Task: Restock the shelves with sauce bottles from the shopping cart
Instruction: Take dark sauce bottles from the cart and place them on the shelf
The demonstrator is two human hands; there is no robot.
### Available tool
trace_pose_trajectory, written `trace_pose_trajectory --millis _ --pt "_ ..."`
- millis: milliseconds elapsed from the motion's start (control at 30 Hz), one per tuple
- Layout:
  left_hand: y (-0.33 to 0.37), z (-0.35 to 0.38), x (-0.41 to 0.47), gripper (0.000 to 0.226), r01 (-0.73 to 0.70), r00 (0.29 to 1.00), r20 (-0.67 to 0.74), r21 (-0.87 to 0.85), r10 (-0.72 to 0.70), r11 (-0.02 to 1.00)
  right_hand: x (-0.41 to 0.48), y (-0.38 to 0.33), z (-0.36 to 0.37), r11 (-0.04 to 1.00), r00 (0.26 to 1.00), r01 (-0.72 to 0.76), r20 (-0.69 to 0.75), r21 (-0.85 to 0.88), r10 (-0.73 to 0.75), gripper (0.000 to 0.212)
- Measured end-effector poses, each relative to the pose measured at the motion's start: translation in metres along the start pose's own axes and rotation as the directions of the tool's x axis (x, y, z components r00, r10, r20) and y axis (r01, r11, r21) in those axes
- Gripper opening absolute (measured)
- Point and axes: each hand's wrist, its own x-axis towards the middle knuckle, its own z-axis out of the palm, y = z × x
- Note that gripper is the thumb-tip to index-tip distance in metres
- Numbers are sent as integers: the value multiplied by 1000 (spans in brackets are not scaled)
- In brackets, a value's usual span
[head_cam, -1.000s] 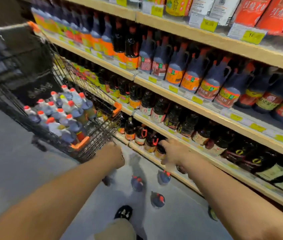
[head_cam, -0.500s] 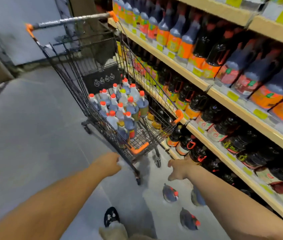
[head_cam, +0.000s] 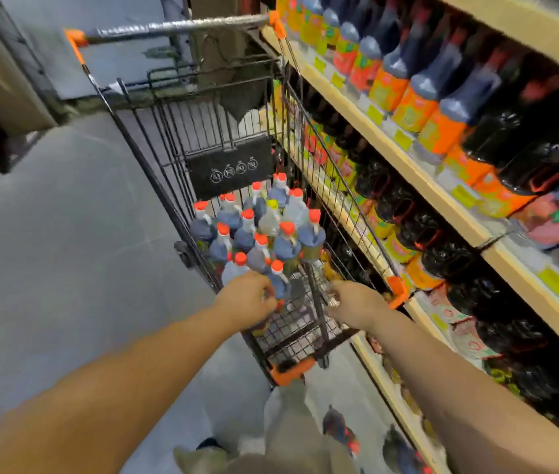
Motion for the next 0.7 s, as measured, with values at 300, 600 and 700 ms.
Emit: trace_pose_trajectory --millis 300,600,700 --pt "4 59 56 22 429 835 37 -668 -549 607 109 15 -10 982 984 138 94 133 -151 73" --pt "-17 133 78 25 725 574 392 -651 -719 224 156 34 32 936 900 -141 436 321 -14 69" --pt "-19 129 88 20 746 494 413 -654 -765 128 165 38 37 936 897 -143 443 321 -15 67"
